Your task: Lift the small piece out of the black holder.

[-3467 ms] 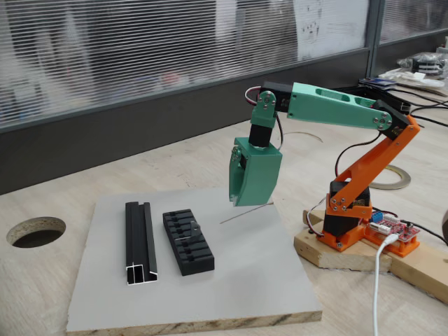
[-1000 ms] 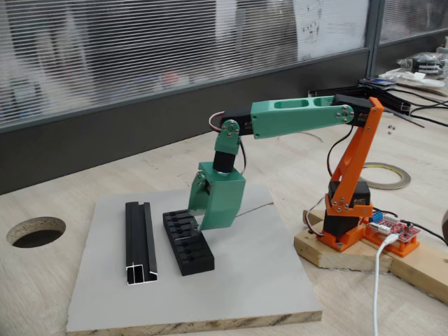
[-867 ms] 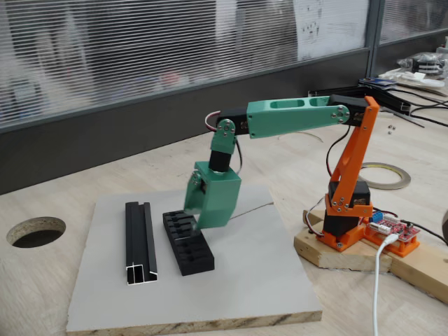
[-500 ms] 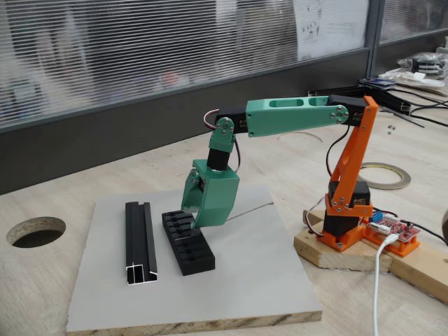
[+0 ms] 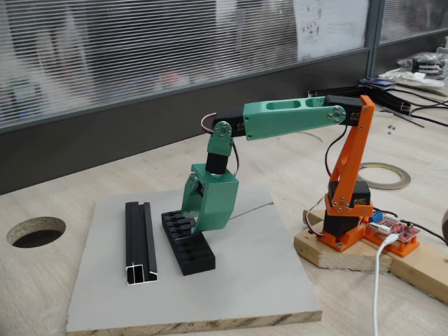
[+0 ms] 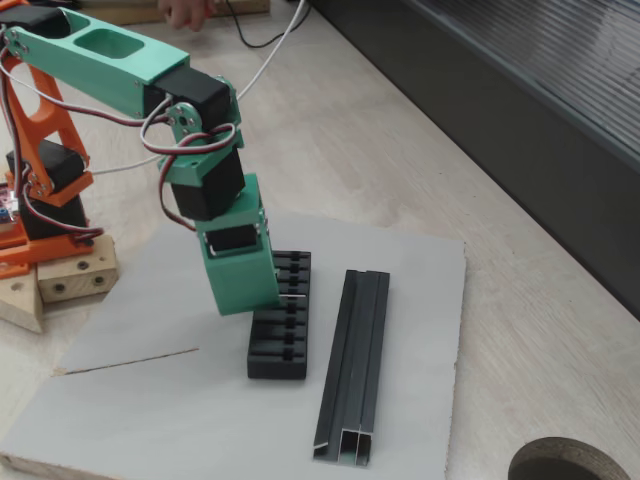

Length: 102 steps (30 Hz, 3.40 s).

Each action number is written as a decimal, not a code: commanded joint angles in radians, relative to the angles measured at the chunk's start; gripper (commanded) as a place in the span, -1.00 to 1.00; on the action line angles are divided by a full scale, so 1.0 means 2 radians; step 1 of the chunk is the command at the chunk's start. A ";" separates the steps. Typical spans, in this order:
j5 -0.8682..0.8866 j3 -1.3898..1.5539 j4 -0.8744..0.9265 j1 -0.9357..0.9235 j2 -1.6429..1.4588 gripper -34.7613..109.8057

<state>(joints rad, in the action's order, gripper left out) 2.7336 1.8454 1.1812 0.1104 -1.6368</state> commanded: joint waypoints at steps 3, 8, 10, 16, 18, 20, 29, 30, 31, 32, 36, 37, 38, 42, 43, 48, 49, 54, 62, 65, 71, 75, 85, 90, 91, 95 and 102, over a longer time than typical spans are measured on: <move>0.007 -0.008 0.003 0.006 -0.002 0.03; 0.007 -0.008 0.003 0.006 -0.002 0.03; 0.007 -0.008 0.003 0.006 -0.002 0.03; 0.006 -0.007 0.003 0.006 -0.002 0.03; 0.006 -0.007 0.003 0.006 -0.002 0.03; 0.006 -0.006 0.003 0.005 -0.002 0.02; 0.006 -0.011 0.002 0.005 -0.003 -0.30; 0.006 -0.012 0.002 0.005 -0.003 -0.33; 0.006 -0.012 0.000 0.005 -0.003 -0.36; 0.006 -0.012 -0.002 0.005 -0.003 -0.38; 0.003 -0.008 -0.003 0.005 -0.003 -0.44; 0.002 -0.007 -0.003 0.005 -0.003 -0.44; 0.002 -0.007 -0.003 0.005 -0.003 -0.44; 0.002 -0.011 -0.003 0.005 -0.003 -0.45; 0.002 -0.012 -0.004 0.005 -0.003 -0.45; 0.002 -0.014 -0.005 0.005 -0.008 -0.45; 0.002 -0.014 -0.005 0.005 -0.010 -0.45; 0.004 -0.015 -0.005 -0.001 -0.013 -0.45; 0.003 -0.060 -0.005 -0.002 -0.050 -0.45; 0.005 -0.071 -0.005 -0.002 -0.051 -0.44; 0.006 -0.101 -0.004 -0.002 -0.086 -0.44; 0.007 -0.107 -0.004 -0.002 -0.117 -0.44; 0.007 -0.106 -0.004 -0.012 -0.193 -0.44; 0.007 -0.106 -0.004 -0.044 -0.193 -0.44; 0.007 -0.106 -0.004 -0.045 -0.194 -0.44; 0.006 -0.106 -0.004 -0.046 -0.194 -0.44; 0.006 -0.106 -0.004 -0.045 -0.193 -0.44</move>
<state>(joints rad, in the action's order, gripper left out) 2.7336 1.6598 1.1766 0.0230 -1.9942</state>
